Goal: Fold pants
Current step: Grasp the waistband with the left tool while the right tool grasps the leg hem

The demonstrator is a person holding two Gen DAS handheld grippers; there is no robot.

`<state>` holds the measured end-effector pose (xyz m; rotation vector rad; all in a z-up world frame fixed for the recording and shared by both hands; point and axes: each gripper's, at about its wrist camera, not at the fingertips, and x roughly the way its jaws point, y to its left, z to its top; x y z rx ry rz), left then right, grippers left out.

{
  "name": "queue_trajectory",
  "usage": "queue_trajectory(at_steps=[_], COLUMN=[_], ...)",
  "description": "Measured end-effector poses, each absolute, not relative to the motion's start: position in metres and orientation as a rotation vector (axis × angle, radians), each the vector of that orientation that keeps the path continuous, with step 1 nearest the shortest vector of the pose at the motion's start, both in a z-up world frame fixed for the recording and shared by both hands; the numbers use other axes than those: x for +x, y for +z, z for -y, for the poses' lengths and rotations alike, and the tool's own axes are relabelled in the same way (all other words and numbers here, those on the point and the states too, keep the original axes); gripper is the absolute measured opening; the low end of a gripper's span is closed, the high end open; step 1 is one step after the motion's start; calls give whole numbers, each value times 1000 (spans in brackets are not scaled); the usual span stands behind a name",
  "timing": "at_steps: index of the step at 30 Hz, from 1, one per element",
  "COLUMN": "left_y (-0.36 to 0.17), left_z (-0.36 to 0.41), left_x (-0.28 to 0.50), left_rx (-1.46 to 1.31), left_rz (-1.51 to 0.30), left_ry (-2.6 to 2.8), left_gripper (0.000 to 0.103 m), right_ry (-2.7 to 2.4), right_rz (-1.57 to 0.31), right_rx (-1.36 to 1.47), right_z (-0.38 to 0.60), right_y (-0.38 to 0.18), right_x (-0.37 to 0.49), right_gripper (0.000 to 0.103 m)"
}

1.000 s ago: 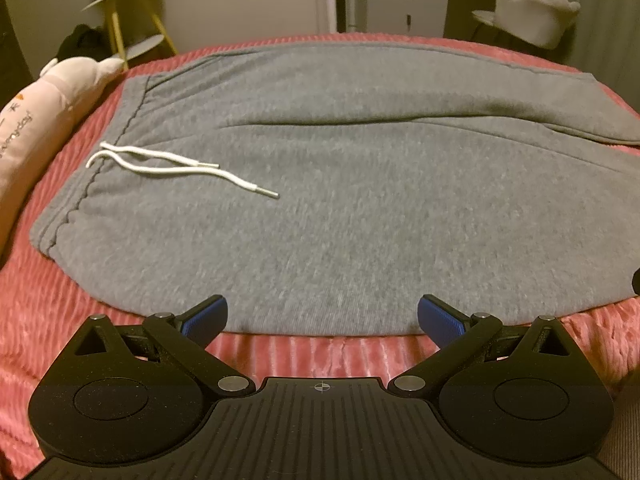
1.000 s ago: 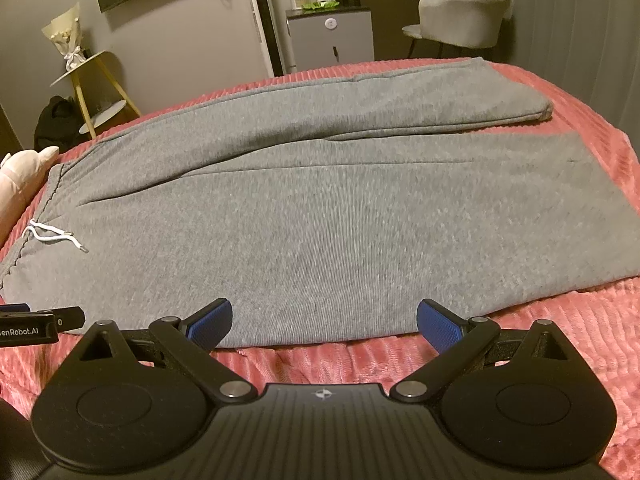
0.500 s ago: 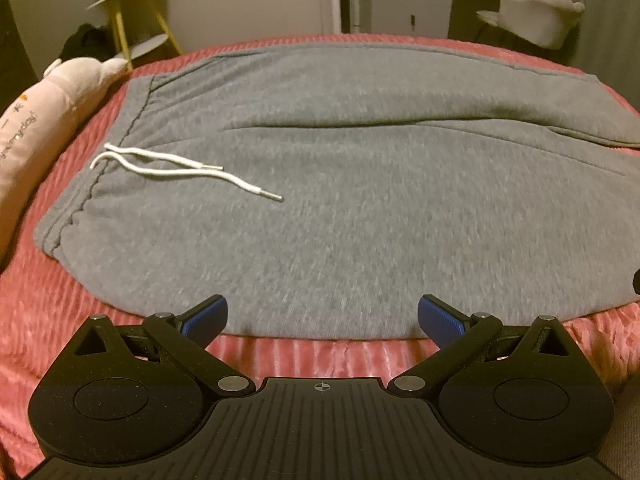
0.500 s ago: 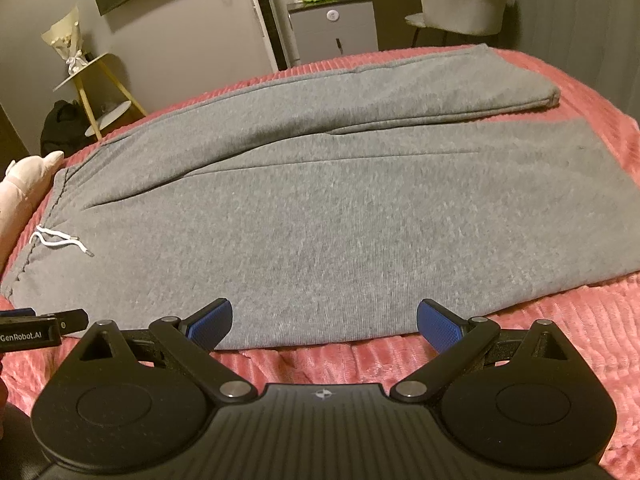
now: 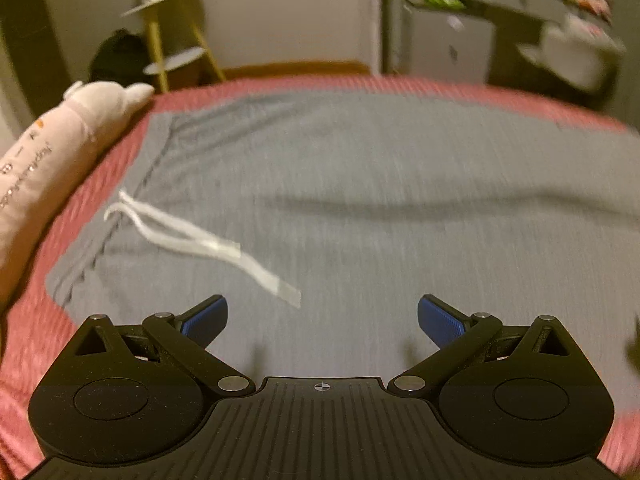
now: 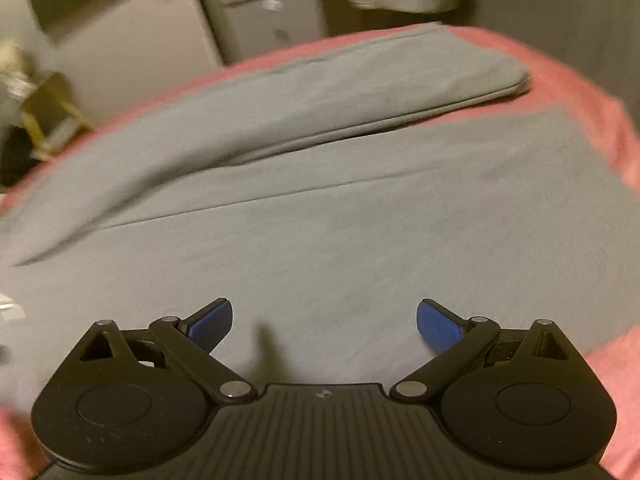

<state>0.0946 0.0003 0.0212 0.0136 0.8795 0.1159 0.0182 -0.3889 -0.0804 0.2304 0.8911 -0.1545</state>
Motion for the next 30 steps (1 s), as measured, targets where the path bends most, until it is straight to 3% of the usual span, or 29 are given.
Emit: queue_trajectory(at_steps=[3, 10, 12, 18, 20, 21, 22, 24, 26, 27, 28, 30], left_y=[22, -31, -37, -48, -53, -56, -59, -65, -69, -71, -73, -74], left_z=[-5, -23, -32, -68, -72, -73, -74, -74, -74, -75, -74, -75], left_x=[135, 181, 180, 190, 191, 191, 191, 196, 198, 201, 202, 204], left_rx=[-81, -140, -108, -194, -204, -202, -200, -208, -211, -208, -206, -207], left_rz=[-827, -763, -686, -563, -552, -548, -544, -562, -585, -596, -602, -611], left_ry=[185, 400, 420, 508, 520, 530, 531, 534, 531, 530, 528, 527], left_gripper=[103, 103, 103, 103, 103, 103, 103, 103, 103, 103, 103, 103], right_ry=[-250, -244, -240, -283, -334, -363, -383, -423, -501, -530, -550, -590], right_rz=[-942, -860, -924, -681, -695, -718, -732, -742, -747, -748, -759, -795], right_rx=[176, 247, 202, 321, 388, 434, 485, 574, 629, 632, 627, 558], right_z=[407, 422, 419, 460, 480, 489, 498, 512, 519, 518, 519, 511], right_y=[-106, -125, -110, -37, -37, -40, -43, -50, -56, -61, -65, -75], right_x=[47, 53, 67, 168, 228, 256, 281, 325, 357, 366, 377, 394], right_gripper=[99, 99, 99, 97, 77, 57, 48, 48, 60, 75, 81, 82])
